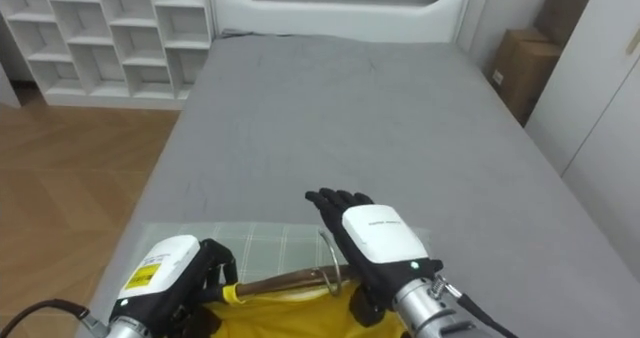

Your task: Hang clothes

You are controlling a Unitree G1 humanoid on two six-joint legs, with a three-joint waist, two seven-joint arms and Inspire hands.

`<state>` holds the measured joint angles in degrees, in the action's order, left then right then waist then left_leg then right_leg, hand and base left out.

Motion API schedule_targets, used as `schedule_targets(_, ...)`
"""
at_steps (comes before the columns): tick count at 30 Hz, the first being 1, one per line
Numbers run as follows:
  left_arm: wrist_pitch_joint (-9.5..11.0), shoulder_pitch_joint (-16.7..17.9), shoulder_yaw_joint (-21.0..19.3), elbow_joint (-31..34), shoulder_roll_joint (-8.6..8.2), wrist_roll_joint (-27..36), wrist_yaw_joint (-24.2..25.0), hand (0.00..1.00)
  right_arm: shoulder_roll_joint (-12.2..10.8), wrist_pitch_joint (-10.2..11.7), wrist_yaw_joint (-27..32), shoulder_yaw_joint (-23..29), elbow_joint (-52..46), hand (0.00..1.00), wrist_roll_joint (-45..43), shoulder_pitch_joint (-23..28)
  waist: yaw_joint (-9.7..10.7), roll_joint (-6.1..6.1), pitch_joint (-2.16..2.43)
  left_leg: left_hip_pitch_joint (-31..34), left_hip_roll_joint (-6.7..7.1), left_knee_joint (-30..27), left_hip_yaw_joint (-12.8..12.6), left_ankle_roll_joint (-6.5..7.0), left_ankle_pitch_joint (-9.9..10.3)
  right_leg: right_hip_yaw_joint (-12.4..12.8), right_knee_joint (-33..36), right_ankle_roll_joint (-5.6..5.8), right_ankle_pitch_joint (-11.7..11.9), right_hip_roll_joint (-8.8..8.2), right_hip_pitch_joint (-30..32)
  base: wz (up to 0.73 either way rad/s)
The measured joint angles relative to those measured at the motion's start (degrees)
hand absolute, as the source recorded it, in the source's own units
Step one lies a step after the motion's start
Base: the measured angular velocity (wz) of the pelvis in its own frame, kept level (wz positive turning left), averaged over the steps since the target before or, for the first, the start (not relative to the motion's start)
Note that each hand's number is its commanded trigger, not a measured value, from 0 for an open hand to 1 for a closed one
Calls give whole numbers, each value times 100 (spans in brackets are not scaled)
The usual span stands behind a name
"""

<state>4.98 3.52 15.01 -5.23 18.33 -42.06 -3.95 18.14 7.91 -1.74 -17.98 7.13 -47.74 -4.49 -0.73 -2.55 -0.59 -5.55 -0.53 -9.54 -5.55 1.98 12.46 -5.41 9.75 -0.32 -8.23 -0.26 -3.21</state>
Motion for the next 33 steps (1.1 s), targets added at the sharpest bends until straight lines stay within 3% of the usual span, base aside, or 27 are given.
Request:
schedule_targets(2,12,0,6,-1,0,-63,0,100,0,0,-35,-2,126,5,5,0,0,0,0,-5,1,0,15,0,0,-7,0,0,0,-1,-5,2)
schedule_targets(4,35,0,9,-5,0,-138,0,100,2,0,-83,-2,224,17,19,0,1,7,-5,-12,9,-2,43,0,0,-35,-5,0,0,-11,-4,5)
schedule_targets(6,35,0,44,-7,12,-139,-1,100,1,1,-87,4,305,52,110,0,2,17,-12,-10,20,-1,89,1,-1,-47,-6,0,0,-16,-5,6)
schedule_targets(7,35,0,67,-7,12,-138,-1,100,2,-9,-93,7,351,81,145,0,9,27,-22,-10,22,1,97,1,-1,-61,-6,0,0,-20,-6,5)
schedule_targets(8,35,0,78,-7,11,-138,-1,100,2,-23,-98,6,356,100,151,0,8,33,-28,-9,24,2,97,1,-1,-61,-6,1,0,-22,-6,0)
schedule_targets(12,35,1,86,-7,5,-137,-1,100,0,-41,-98,9,421,100,373,0,-18,65,-52,-6,26,11,96,1,-1,-72,-8,3,-1,-25,4,0)
schedule_targets(33,30,-22,74,-6,18,-137,-45,100,15,9,-24,67,435,100,500,24,24,76,-41,-4,21,-10,99,2,-2,-112,-2,3,-1,-38,-13,0)
